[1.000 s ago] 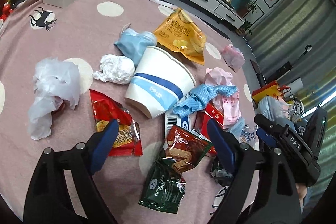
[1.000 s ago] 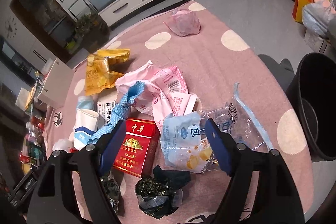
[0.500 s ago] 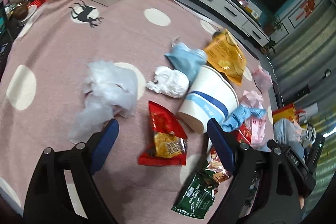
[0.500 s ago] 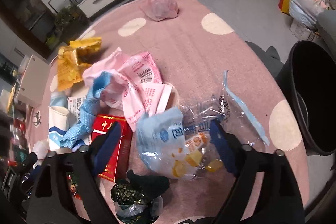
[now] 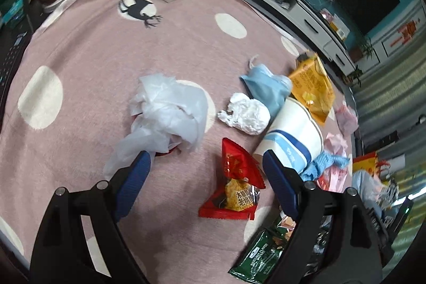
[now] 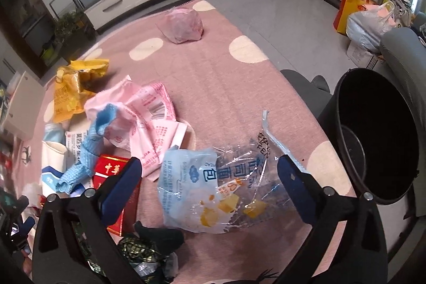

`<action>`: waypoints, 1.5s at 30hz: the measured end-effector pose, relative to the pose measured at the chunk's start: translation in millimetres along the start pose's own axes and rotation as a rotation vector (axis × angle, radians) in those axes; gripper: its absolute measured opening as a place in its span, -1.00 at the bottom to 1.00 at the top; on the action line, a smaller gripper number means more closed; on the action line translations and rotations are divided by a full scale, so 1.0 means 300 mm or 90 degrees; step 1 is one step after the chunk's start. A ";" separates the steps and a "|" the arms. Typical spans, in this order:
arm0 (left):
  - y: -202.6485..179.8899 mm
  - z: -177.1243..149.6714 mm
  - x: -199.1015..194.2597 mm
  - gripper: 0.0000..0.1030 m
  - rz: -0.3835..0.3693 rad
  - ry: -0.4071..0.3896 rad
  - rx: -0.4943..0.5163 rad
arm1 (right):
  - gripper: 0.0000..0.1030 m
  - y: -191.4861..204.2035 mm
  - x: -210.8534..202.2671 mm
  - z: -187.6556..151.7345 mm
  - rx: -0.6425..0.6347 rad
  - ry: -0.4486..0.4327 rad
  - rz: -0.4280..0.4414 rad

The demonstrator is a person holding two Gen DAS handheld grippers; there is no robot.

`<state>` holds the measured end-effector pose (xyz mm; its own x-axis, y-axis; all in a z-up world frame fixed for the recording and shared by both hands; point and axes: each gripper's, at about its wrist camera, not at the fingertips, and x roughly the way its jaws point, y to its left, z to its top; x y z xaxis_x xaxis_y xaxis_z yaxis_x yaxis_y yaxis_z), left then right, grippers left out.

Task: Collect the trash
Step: 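Close the right tool on the clear bread bag while the left tool grasps the white plastic bag, then carry both held bags over the black trash bin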

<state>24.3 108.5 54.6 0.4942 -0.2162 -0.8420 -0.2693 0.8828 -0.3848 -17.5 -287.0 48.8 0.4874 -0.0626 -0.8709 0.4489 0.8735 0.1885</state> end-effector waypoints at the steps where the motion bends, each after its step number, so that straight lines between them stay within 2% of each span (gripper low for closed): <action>1: 0.003 0.002 -0.015 0.66 -0.005 -0.010 -0.005 | 0.94 -0.002 -0.003 -0.001 0.001 -0.001 -0.003; 6: 0.019 0.010 -0.061 0.71 -0.008 -0.047 -0.015 | 0.94 -0.015 -0.011 0.002 0.001 -0.009 -0.013; 10: 0.036 0.020 -0.015 0.71 0.044 -0.042 -0.022 | 0.94 -0.018 0.053 -0.004 -0.006 0.030 -0.028; 13: 0.047 0.028 0.052 0.70 0.057 -0.016 -0.020 | 0.94 -0.016 0.105 -0.012 -0.006 0.060 -0.026; 15: 0.054 0.028 0.085 0.67 0.066 -0.001 -0.023 | 0.94 -0.014 0.114 -0.015 -0.008 0.058 -0.028; 17: 0.058 0.032 0.108 0.51 0.079 0.000 -0.019 | 0.94 -0.011 0.114 -0.017 -0.011 0.051 -0.027; 19: 0.061 0.034 0.123 0.17 0.085 -0.004 -0.009 | 0.94 -0.012 0.114 -0.019 -0.014 0.046 -0.026; 20: 0.059 0.035 0.130 0.08 0.087 -0.008 -0.002 | 0.94 -0.009 0.116 -0.021 -0.017 0.045 -0.026; 21: 0.055 0.035 0.130 -0.08 0.095 -0.016 0.006 | 0.92 -0.007 0.120 -0.023 -0.025 0.042 -0.027; 22: 0.047 0.034 0.133 -0.26 0.103 -0.018 0.019 | 0.89 -0.004 0.122 -0.025 -0.031 0.042 -0.027; 24: 0.035 0.030 0.132 -0.47 0.090 -0.019 0.029 | 0.66 0.001 0.127 -0.027 -0.038 0.049 -0.017; 25: 0.029 0.024 0.126 -0.53 0.086 -0.020 0.034 | 0.63 0.001 0.129 -0.028 -0.039 0.050 -0.018; 28: -0.009 0.014 0.097 -0.58 0.081 -0.039 0.053 | 0.30 0.002 0.118 -0.030 -0.047 0.040 -0.030; 30: -0.039 0.006 0.073 -0.58 0.067 -0.049 0.067 | -0.30 -0.008 0.109 -0.026 -0.042 0.040 -0.030; 37: -0.141 -0.034 0.002 -0.58 0.006 -0.072 0.105 | -0.39 -0.027 0.090 -0.019 -0.033 0.037 -0.010; 45: -0.269 -0.105 -0.062 -0.57 -0.032 -0.093 0.175 | -0.40 -0.046 -0.003 0.003 -0.012 -0.014 0.015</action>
<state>10.8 28.2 89.5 0.6198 -0.2186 -0.7537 -0.0173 0.9564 -0.2917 -23.3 -299.5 47.4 0.5134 -0.0524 -0.8565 0.4233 0.8837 0.1996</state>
